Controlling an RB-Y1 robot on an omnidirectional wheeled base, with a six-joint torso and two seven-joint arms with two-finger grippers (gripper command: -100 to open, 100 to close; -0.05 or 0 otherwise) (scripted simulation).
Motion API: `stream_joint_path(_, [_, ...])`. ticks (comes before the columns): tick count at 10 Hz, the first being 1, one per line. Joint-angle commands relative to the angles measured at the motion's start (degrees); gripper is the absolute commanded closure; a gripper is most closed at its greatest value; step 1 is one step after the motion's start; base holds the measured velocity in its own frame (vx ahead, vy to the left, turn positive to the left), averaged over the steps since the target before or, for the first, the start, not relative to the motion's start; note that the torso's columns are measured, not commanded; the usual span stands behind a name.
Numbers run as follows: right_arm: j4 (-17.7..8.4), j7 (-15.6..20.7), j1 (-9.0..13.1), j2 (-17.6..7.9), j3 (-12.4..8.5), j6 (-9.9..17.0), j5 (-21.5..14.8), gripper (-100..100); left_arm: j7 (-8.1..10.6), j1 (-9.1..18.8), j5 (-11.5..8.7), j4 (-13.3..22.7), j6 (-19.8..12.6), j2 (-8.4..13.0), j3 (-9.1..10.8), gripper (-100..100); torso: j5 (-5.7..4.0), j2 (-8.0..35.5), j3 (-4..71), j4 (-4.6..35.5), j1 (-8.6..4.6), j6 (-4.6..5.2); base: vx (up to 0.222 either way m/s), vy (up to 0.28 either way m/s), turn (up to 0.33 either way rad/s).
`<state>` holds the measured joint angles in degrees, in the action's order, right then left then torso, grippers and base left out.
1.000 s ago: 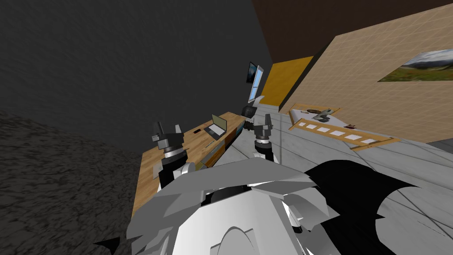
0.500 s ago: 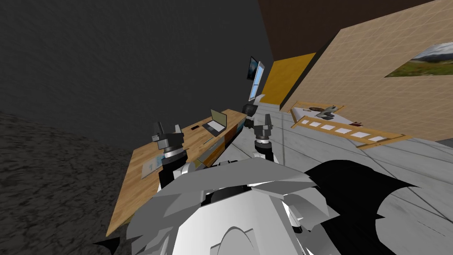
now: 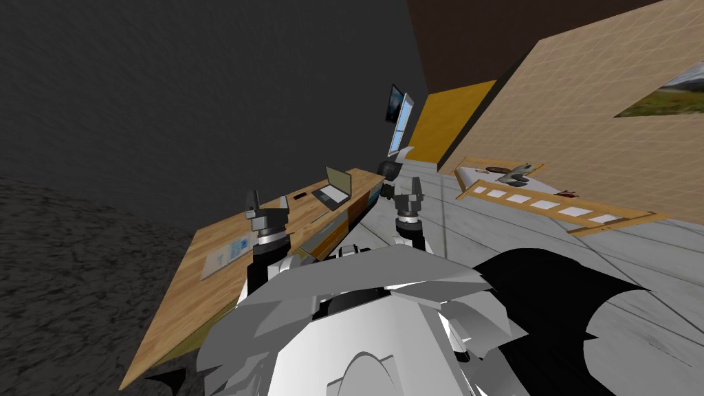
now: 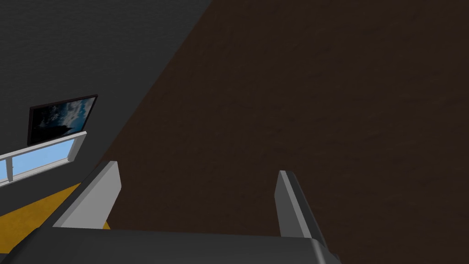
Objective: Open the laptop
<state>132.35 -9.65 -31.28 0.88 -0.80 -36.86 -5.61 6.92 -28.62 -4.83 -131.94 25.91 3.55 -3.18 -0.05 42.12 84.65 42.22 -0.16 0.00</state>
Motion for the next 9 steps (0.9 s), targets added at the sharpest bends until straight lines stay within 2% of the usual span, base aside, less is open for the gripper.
stream_joint_path(1, [0.0, 0.0, 0.0, 0.0, 0.0, 0.0, 0.0, 0, 0.71, 1.3, -1.3, 2.8, -0.8, 3.4, 1.00, -100, 0.04, 0.1, 0.0, 0.0, 0.12, 0.00, 0.098, -0.144, 0.067])
stream_joint_path(5, [0.0, 0.0, 0.0, 0.0, 0.0, 0.0, 0.0, 0, 1.97, 3.0, -3.6, 7.8, -2.1, 6.4, 2.53, -100, 0.05, 0.2, -0.1, 0.1, 0.16, 0.00, 0.103, -0.148, 0.072])
stream_joint_path(9, [0.0, 0.0, 0.0, 0.0, 0.0, 0.0, 0.0, 0, 3.33, 4.9, -6.1, 13.1, -3.4, 8.0, 4.16, -100, 0.04, 0.2, -0.1, 0.1, 0.13, 0.00, 0.113, -0.191, 0.075])
